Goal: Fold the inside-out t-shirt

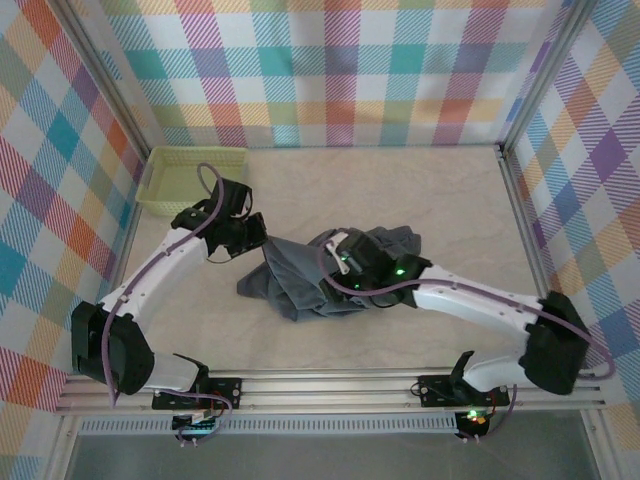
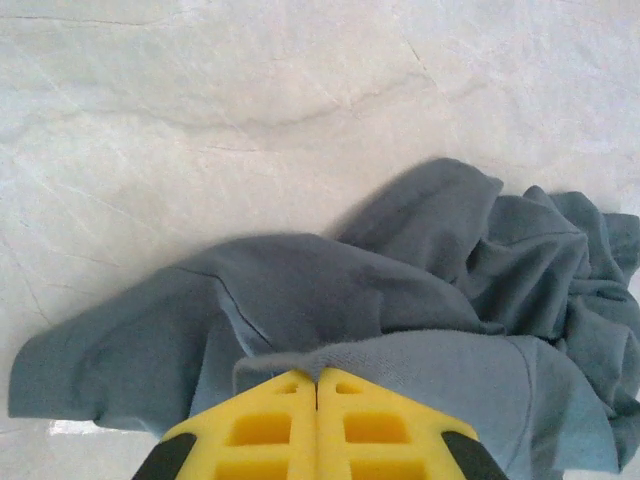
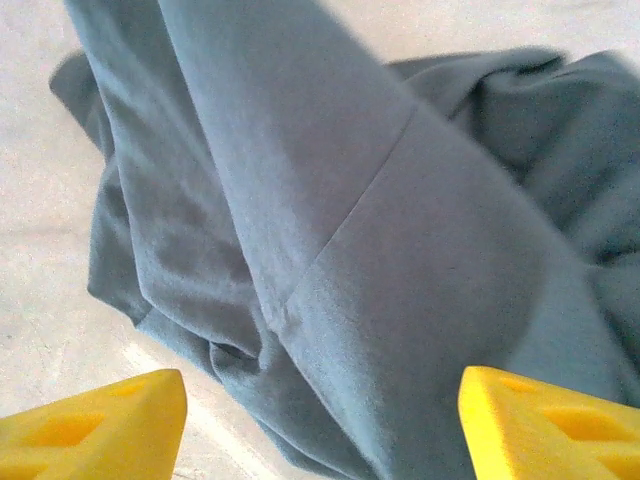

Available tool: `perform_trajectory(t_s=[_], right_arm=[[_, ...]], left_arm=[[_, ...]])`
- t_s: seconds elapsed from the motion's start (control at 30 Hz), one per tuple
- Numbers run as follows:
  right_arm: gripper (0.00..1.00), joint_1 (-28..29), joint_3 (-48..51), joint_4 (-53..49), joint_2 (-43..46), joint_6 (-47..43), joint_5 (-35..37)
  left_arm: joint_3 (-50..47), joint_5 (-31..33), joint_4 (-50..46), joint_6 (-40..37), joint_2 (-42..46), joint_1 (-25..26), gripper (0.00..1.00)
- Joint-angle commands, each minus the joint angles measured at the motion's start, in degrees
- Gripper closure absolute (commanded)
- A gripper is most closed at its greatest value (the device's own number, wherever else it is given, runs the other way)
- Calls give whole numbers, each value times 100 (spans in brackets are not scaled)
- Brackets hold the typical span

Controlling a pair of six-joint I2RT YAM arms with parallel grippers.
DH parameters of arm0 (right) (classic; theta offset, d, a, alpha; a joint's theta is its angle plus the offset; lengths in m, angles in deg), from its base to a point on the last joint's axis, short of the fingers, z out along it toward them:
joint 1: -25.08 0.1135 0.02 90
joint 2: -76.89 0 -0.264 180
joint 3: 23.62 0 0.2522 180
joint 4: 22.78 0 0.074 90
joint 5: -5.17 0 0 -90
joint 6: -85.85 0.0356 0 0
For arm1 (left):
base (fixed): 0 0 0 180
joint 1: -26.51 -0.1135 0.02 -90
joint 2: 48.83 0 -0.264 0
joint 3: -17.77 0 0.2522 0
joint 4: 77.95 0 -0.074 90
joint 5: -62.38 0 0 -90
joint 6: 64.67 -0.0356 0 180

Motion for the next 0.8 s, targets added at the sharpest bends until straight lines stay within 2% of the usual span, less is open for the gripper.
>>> perform_trajectory(t_s=[0.0, 0.33, 0.37, 0.5, 0.63, 0.77], right_arm=[[29, 170, -83, 578, -434, -289, 12], [31, 323, -459, 699, -1454, -488, 536], [34, 323, -470, 662, -1559, -453, 625], [73, 326, -363, 552, -1601, -378, 829], [99, 278, -106, 341, -930, -294, 1077], [100, -75, 175, 64, 34, -138, 794]], left_arm=[[-85, -137, 51, -9, -104, 6, 100], [-301, -161, 142, -57, -206, -12, 100], [-323, -141, 146, -65, -214, -12, 100], [-368, -103, 151, -96, -259, -30, 100], [-338, -442, 314, -183, -335, -14, 100], [-60, -514, 386, -303, -445, 359, 100]])
